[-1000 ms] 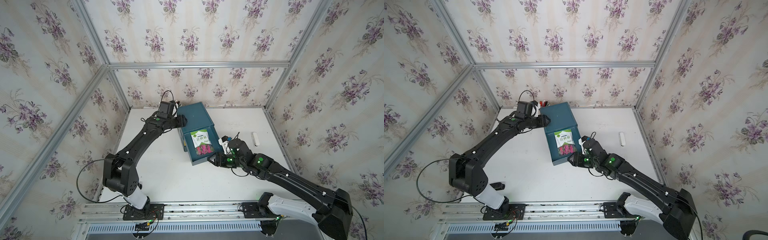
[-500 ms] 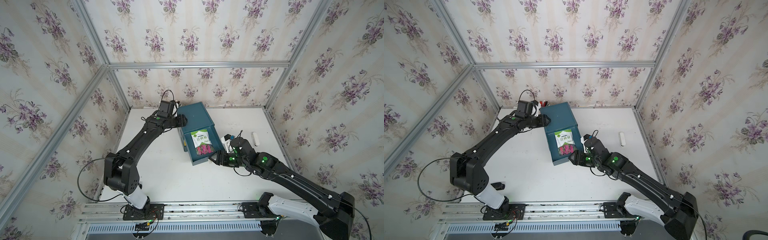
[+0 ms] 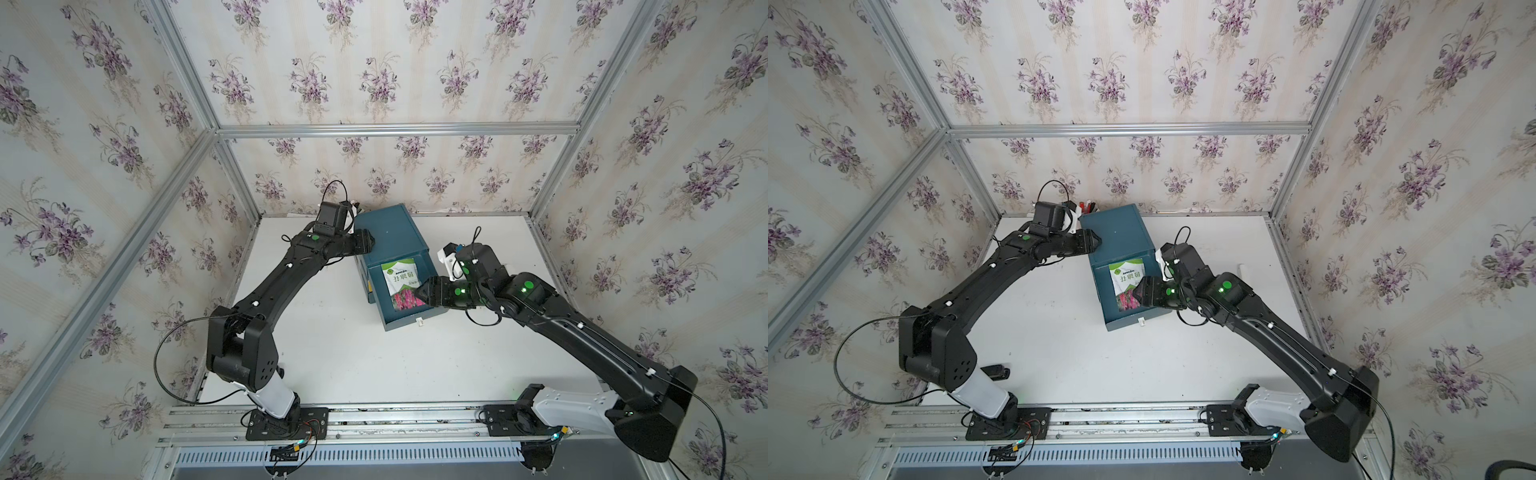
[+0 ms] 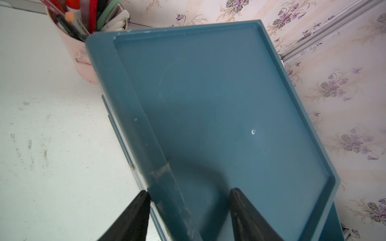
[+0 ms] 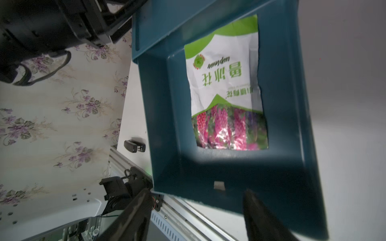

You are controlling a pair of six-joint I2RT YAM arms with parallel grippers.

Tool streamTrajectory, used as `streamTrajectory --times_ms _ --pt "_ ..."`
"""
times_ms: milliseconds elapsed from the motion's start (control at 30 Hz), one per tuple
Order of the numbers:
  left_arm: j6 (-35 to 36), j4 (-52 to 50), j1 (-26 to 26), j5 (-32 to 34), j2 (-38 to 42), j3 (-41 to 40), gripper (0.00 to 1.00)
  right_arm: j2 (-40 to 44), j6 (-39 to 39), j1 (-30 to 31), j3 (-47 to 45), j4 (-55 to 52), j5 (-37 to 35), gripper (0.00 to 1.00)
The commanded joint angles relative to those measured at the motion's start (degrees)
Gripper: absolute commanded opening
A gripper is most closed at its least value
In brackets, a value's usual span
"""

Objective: Take the seed bags out of the drawer
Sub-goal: Pick up the seed packet from the drawer.

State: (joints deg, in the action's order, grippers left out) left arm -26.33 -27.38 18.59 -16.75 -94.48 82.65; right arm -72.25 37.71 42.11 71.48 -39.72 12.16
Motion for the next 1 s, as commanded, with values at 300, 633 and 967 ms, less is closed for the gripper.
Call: streamTrajectory --times_ms 300,633,967 --pt "1.0 -10.5 0.2 -3.5 1.8 -1.1 0.62 -12.8 -9.7 -4.2 9.1 -1.2 -0.7 0.71" --pt "1.6 -12.3 0.3 -3.5 1.8 -1.3 0.61 -16.4 -11.1 -4.1 11.7 -3.0 -1.6 0.7" --pt "1.9 -12.5 0.3 -3.5 1.1 -0.7 0.6 -20.6 -13.3 -1.9 15.0 -4.5 -6.7 0.69"
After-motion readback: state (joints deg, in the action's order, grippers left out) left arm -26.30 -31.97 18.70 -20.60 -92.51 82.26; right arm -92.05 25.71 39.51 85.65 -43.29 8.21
